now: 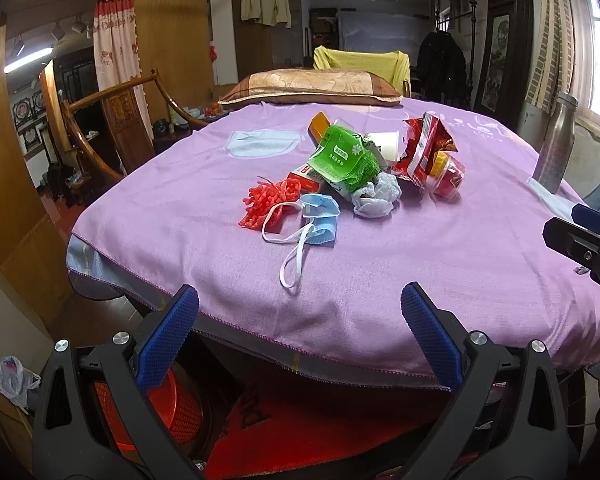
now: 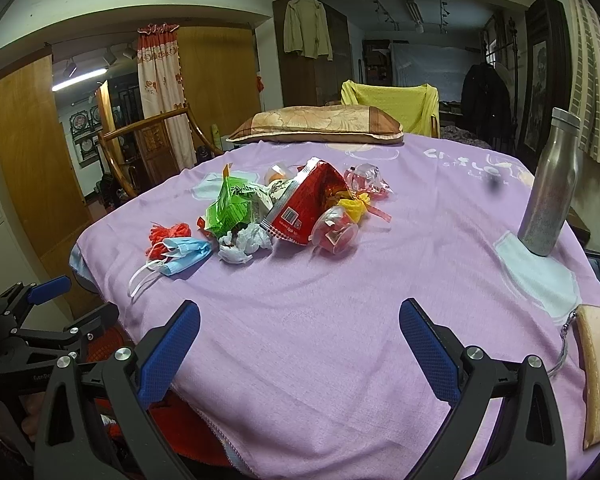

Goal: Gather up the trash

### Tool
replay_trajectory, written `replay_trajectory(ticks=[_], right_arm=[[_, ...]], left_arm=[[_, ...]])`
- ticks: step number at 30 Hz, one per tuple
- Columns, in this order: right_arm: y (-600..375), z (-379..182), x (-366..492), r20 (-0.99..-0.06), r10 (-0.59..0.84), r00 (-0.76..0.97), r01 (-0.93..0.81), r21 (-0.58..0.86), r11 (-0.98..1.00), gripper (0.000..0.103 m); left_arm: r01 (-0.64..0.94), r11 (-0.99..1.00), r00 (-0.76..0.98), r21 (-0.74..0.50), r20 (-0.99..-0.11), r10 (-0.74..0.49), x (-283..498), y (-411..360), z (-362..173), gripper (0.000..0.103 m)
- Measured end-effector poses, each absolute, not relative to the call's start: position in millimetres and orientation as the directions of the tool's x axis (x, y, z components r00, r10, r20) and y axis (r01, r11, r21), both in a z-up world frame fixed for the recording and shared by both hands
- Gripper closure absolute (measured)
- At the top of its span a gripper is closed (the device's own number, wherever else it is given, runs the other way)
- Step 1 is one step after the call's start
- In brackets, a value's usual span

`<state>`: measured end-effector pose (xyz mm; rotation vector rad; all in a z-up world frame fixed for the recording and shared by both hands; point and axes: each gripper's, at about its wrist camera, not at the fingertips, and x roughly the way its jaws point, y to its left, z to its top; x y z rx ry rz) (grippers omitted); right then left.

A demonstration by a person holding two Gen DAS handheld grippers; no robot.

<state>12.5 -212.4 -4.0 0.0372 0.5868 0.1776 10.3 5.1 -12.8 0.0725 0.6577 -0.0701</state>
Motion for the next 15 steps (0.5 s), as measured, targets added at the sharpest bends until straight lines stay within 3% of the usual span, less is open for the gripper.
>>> replay_trajectory(ticks=[15], right_arm=[[-214.8,-14.6,29.4,-0.578,0.180,0.796,-0.150,0.100,0.984,0.006]], left_arm=[[0.058,0.998,0.772,0.020,-0.635,-0.032,34.3,20.5,-20.1,0.006]])
